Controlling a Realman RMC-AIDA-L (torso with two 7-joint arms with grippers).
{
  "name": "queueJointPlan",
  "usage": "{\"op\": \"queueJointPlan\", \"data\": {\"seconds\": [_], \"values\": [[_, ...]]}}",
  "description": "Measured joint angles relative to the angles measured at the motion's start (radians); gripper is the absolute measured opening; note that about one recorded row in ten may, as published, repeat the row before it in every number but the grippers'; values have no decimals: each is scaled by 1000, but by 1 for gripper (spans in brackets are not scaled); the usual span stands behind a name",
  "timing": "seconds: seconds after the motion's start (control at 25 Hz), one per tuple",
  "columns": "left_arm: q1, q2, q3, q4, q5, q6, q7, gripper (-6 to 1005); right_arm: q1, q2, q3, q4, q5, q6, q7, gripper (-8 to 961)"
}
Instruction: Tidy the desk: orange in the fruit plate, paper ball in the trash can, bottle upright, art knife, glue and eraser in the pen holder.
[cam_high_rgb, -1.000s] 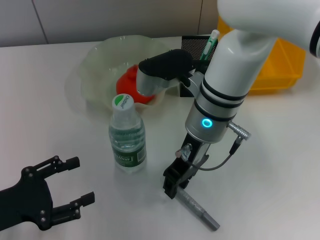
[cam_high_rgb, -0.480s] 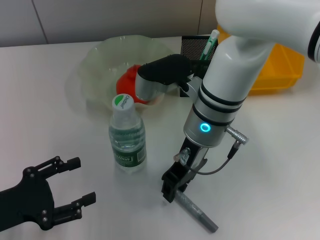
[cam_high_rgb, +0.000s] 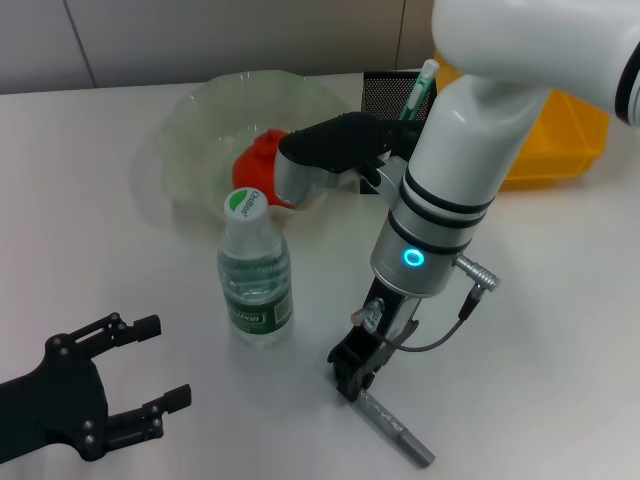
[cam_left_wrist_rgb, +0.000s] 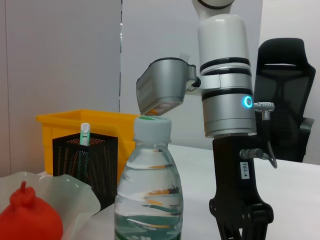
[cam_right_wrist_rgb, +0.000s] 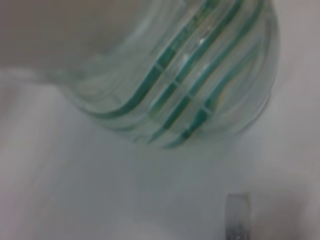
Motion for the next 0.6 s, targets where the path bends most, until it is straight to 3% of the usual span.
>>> {"op": "queueJointPlan", "data": {"seconds": [0.2, 0.4, 0.52, 0.6], "values": [[0, 1, -1, -1, 0, 0, 0, 799, -7, -1, 7, -11, 0, -12, -1, 133], [2, 1, -4, -2, 0, 0, 0, 799, -23, -8, 21, -53, -5, -33, 0, 131], [3, 1, -5, -2, 0, 1, 0, 799, -51, -13, 83, -105, -47, -68, -1, 131], [5, 1, -7, -2, 0, 2, 0, 799, -93, -13, 178, -197, -149, -121, -2, 130]]}}
